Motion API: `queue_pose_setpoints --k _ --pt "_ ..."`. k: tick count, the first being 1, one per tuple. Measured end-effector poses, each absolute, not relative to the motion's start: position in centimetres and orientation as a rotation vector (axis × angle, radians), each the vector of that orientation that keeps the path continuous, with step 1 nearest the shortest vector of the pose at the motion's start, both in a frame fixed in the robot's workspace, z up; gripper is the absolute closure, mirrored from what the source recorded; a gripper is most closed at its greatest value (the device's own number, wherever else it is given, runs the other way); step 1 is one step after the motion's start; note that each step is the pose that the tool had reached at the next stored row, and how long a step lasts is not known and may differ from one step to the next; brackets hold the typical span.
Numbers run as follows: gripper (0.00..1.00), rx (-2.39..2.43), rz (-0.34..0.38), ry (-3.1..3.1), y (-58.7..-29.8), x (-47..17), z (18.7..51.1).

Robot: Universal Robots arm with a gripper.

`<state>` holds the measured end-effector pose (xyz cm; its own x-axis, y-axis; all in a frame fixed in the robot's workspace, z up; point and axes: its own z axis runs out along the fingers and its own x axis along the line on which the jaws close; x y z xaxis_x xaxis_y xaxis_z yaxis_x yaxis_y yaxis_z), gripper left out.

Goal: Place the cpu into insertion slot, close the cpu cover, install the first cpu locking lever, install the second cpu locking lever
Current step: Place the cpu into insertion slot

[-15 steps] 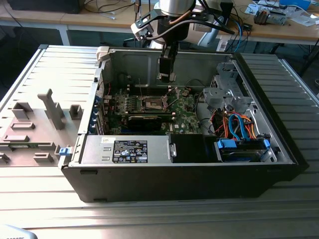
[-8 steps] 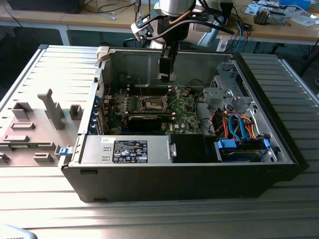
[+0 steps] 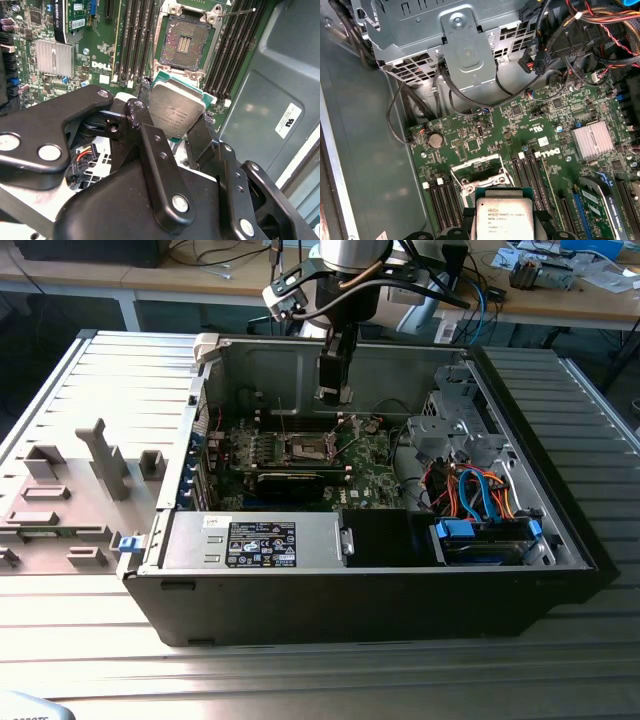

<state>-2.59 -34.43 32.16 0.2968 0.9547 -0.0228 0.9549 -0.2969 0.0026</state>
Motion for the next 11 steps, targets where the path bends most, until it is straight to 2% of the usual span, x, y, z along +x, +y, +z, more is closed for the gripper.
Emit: queue_pose_setpoints --k 11 --pt "0.46 2.526 -0.026 1.842 -34.43 -2.59 32.16"
